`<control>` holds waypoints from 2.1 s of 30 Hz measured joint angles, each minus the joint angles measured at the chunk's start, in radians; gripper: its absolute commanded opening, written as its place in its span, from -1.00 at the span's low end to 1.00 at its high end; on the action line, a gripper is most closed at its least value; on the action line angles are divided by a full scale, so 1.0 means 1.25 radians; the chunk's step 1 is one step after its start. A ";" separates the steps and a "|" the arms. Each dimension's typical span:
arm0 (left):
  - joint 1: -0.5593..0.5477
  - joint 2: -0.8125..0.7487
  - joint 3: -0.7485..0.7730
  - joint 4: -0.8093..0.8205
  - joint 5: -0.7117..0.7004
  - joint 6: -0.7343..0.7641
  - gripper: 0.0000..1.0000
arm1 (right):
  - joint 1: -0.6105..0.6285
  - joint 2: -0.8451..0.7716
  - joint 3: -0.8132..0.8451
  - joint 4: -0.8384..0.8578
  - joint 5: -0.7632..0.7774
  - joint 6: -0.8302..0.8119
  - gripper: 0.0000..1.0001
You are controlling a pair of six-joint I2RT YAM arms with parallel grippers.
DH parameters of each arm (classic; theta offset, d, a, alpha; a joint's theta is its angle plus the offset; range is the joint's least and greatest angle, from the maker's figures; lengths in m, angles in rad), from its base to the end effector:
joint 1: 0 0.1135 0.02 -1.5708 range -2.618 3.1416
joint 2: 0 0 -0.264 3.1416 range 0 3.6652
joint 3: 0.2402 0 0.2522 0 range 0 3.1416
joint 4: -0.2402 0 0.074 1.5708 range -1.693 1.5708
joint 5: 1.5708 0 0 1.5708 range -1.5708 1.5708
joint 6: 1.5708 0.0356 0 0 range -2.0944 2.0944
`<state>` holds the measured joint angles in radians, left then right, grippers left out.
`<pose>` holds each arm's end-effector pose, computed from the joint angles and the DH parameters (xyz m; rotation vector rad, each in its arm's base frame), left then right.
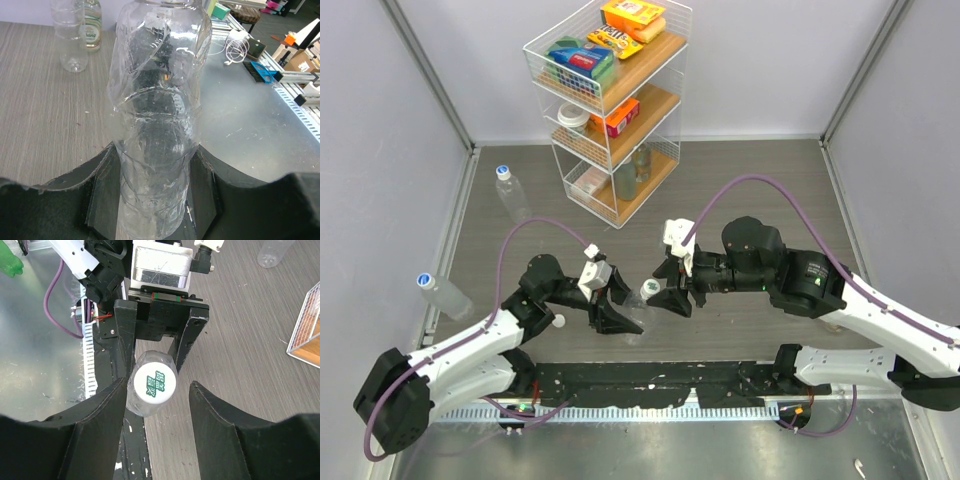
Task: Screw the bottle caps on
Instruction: Screw the bottle cap onto the plastic bottle.
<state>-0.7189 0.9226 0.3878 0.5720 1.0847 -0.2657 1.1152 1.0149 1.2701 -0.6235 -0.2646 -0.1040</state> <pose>0.1241 -0.1505 0.2541 1.2692 1.2689 -1.5545 0.0813 0.1870 0.4186 -1.3156 1.5600 0.9118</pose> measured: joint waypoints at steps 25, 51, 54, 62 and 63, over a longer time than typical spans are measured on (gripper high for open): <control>0.000 0.013 0.001 0.000 0.001 0.000 -1.00 | 0.000 0.005 0.013 0.002 0.006 0.009 -0.33; -0.024 -0.073 0.096 -0.397 -0.415 0.164 -1.00 | 0.001 0.064 -0.054 0.103 0.412 0.354 -0.85; -0.057 -0.073 0.096 -0.422 -0.507 0.188 -1.00 | 0.001 0.084 -0.063 0.104 0.468 0.414 -0.85; -0.151 -0.041 0.096 -0.426 -0.755 0.225 -1.00 | 0.002 0.131 -0.071 0.082 0.612 0.611 -0.93; -0.167 -0.032 0.096 -0.422 -0.786 0.227 -1.00 | 0.001 0.137 -0.071 0.074 0.631 0.635 -0.92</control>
<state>-0.9276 0.8822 0.5076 0.0441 0.1017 0.0185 1.1168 1.1858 1.1809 -0.5304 0.5236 0.6903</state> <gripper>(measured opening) 0.525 0.393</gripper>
